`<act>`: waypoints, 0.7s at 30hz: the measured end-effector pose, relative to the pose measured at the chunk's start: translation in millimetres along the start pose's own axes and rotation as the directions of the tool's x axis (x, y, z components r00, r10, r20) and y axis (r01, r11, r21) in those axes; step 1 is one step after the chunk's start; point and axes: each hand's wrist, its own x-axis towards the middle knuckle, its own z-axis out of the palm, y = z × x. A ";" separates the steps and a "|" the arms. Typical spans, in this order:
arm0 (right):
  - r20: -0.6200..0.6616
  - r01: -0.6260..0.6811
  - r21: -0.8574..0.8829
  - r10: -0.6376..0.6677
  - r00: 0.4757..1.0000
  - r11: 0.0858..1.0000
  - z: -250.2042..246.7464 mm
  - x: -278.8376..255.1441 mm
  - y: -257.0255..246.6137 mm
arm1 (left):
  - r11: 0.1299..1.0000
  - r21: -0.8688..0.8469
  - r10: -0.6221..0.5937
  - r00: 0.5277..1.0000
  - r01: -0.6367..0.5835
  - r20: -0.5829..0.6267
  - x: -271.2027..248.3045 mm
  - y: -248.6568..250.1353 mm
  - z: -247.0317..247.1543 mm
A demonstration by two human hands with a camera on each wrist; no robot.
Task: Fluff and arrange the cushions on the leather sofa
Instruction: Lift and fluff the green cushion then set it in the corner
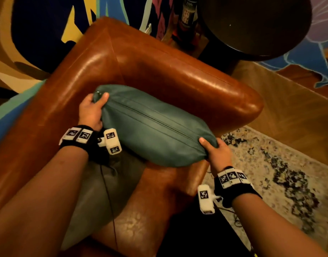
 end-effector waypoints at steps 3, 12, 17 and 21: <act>0.060 -0.062 0.142 0.054 0.997 0.988 9.9 5.7 3.6 | 0.986 0.044 -0.160 0.987 0.159 0.004 5.4 -5.4 -11.3; 0.078 -0.196 0.350 0.180 0.981 0.916 -14.7 3.7 14.9 | 0.969 0.002 -0.248 0.966 0.248 0.068 9.1 -4.4 8.5; 0.178 -0.268 0.465 0.207 0.962 0.844 -30.5 -2.8 13.5 | 0.983 -0.089 -0.153 0.985 0.160 0.074 11.5 13.1 14.2; 0.084 -0.210 0.317 0.194 0.977 0.925 -31.2 -9.4 17.1 | 0.986 -0.073 -0.147 0.988 0.150 0.045 9.0 3.3 12.4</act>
